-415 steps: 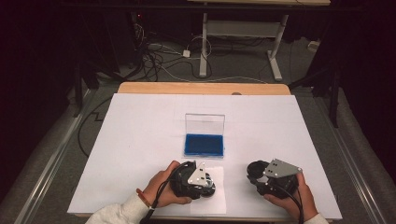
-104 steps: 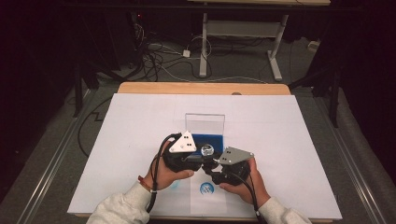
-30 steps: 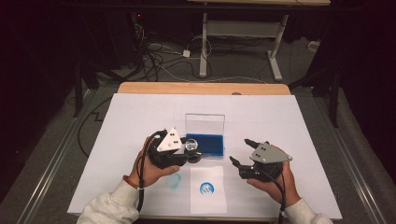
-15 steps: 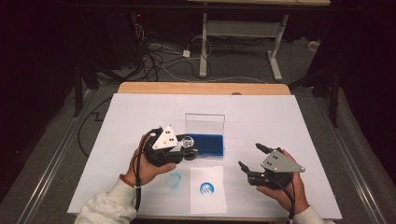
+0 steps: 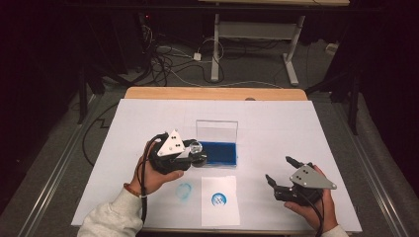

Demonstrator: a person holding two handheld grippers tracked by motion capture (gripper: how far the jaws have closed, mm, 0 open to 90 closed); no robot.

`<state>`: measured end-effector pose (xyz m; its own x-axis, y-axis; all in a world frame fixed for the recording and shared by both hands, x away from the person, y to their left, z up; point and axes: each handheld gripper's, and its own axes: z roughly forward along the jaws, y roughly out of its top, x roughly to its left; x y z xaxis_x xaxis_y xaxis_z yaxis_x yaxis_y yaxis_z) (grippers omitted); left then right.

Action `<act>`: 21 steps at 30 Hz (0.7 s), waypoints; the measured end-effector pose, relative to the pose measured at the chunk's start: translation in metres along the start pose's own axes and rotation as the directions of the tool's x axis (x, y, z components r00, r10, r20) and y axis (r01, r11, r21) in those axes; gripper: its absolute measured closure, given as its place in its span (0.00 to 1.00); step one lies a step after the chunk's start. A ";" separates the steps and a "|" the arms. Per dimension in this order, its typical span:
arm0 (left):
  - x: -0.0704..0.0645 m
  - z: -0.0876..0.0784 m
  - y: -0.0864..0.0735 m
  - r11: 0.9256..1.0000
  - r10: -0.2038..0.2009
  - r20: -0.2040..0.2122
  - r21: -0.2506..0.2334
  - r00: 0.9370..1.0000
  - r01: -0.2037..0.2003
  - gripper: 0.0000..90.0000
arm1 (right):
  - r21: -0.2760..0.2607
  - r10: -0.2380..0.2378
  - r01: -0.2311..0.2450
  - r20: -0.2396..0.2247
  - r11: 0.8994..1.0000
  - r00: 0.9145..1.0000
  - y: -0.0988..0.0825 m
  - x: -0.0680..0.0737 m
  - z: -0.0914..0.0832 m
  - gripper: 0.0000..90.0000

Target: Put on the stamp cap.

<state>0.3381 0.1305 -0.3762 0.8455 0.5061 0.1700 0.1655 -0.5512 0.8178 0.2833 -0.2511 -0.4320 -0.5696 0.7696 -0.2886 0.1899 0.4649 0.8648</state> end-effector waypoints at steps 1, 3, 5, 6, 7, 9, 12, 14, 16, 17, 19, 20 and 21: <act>0.000 0.000 0.000 1.000 0.002 -0.004 0.000 1.000 -0.002 0.61 | 0.001 0.005 -0.005 0.003 1.000 1.000 -0.002 -0.001 -0.001 0.20; 0.000 -0.001 0.001 1.000 0.004 -0.001 -0.003 1.000 -0.004 0.61 | 0.003 0.019 -0.019 0.010 1.000 1.000 -0.008 -0.003 -0.004 0.20; 0.000 -0.002 0.001 1.000 0.007 -0.005 -0.003 1.000 -0.007 0.61 | 0.008 0.028 -0.028 0.012 1.000 1.000 -0.012 -0.003 -0.006 0.20; 0.001 -0.002 0.002 1.000 0.006 -0.007 -0.005 1.000 -0.006 0.61 | 0.013 0.029 -0.029 0.013 0.999 1.000 -0.014 -0.004 -0.008 0.20; 0.001 -0.002 0.002 1.000 0.005 -0.006 -0.004 1.000 -0.005 0.61 | 0.021 0.033 -0.033 0.016 0.999 0.999 -0.016 -0.004 -0.009 0.20; 0.002 -0.004 0.002 1.000 0.004 -0.010 -0.006 1.000 -0.004 0.61 | 0.022 0.036 -0.036 0.013 0.999 0.999 -0.018 -0.004 -0.010 0.20; 0.003 -0.007 0.003 1.000 0.001 -0.021 -0.013 1.000 -0.001 0.61 | 0.027 0.033 -0.033 0.011 0.999 0.999 -0.021 -0.004 -0.011 0.21; 0.004 -0.009 0.003 1.000 -0.002 -0.026 -0.016 1.000 0.001 0.61 | 0.030 0.033 -0.033 0.010 0.999 0.999 -0.021 -0.004 -0.011 0.21; 0.005 -0.011 0.003 1.000 -0.003 -0.033 -0.018 0.999 0.003 0.61 | 0.029 0.032 -0.032 0.006 0.999 0.999 -0.021 -0.003 -0.010 0.21; 0.007 -0.012 0.003 1.000 -0.003 -0.040 -0.017 0.999 0.003 0.61 | 0.030 0.032 -0.032 0.005 0.999 0.999 -0.021 -0.003 -0.010 0.21; 0.008 -0.013 0.002 1.000 -0.015 -0.050 -0.022 0.999 0.014 0.61 | 0.029 0.031 -0.031 0.004 0.999 1.000 -0.021 -0.003 -0.010 0.21; 0.009 -0.014 0.002 1.000 -0.019 -0.050 -0.023 0.999 0.018 0.61 | 0.028 0.031 -0.031 0.004 0.999 1.000 -0.021 -0.003 -0.010 0.21; 0.010 -0.014 0.002 1.000 -0.019 -0.053 -0.021 0.998 0.017 0.61 | 0.028 0.029 -0.029 0.006 0.999 1.000 -0.020 -0.003 -0.010 0.21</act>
<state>0.3395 0.1437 -0.3656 0.8141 0.5508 0.1838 0.1694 -0.5281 0.8321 0.2733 -0.2670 -0.4450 -0.5589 0.7855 -0.2656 0.2290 0.4541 0.8610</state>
